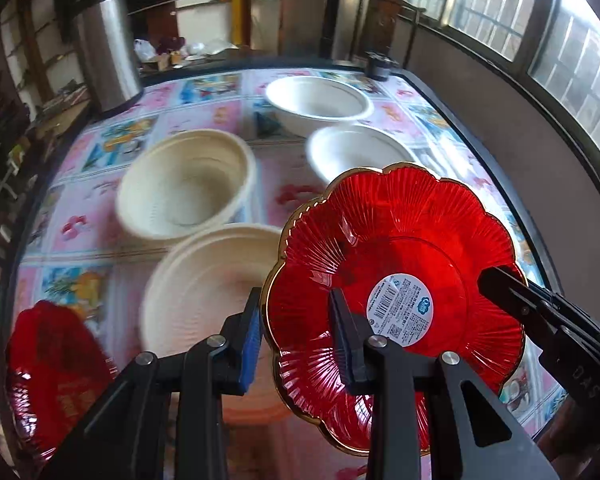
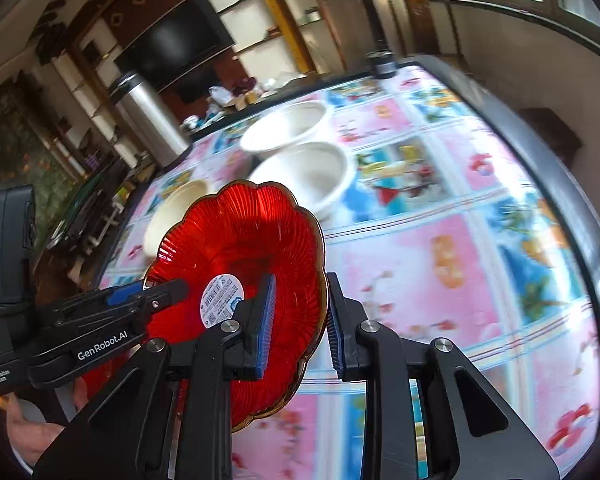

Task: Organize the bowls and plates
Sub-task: 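Carry the stickered plate with the left gripper onto the red plate stack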

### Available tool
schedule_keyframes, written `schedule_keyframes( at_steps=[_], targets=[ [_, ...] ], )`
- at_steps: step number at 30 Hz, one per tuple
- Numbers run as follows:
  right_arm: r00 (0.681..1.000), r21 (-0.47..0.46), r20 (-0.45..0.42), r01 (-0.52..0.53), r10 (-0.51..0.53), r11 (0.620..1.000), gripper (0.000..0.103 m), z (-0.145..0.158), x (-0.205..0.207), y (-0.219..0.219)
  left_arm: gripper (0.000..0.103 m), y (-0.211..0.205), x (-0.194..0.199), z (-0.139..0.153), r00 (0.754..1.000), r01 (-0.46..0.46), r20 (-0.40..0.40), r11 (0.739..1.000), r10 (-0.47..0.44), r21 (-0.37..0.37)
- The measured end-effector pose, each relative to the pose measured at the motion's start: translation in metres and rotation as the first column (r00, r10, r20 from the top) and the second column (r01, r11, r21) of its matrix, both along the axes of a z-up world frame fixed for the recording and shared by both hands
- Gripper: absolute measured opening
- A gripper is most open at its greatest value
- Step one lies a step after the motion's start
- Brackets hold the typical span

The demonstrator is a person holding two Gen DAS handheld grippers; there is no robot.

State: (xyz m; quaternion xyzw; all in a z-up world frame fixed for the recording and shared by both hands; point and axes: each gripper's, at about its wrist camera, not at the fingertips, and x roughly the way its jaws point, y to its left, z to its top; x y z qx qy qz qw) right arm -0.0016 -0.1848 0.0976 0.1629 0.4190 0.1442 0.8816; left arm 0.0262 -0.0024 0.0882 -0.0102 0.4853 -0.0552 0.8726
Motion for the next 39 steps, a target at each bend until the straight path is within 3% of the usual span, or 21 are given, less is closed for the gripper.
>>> schedule_keyframes(
  at_steps=[10,21,30,36,39],
  targets=[
    [0.983,-0.001,-0.002,-0.183,0.183,0.983,0.024,0.003,0.002,0.113,0.031,0.108,-0.033,-0.002,0.984,-0.18,-0.002,0.984,0.18,0.001],
    [0.928,-0.045,-0.032,-0.372,0.371,0.927,0.024,-0.007,-0.009,0.237,0.031,0.208,-0.073,-0.015,0.941,-0.337,-0.014,0.941,0.337,0.029],
    [0.898,-0.124,-0.116,-0.438,0.425,0.891,0.024,-0.042,-0.009,0.287,0.032,0.232,-0.082,-0.047,0.925,-0.373,-0.042,0.923,0.378,0.095],
    [0.883,-0.264,-0.148,-0.469,0.445,0.843,0.024,-0.052,-0.009,0.313,0.032,0.237,-0.089,-0.054,0.92,-0.384,-0.037,0.916,0.39,0.119],
    [0.88,-0.31,-0.148,-0.475,0.452,0.823,0.03,-0.053,-0.011,0.319,0.033,0.234,-0.09,-0.052,0.921,-0.384,-0.009,0.911,0.39,0.148]
  ],
)
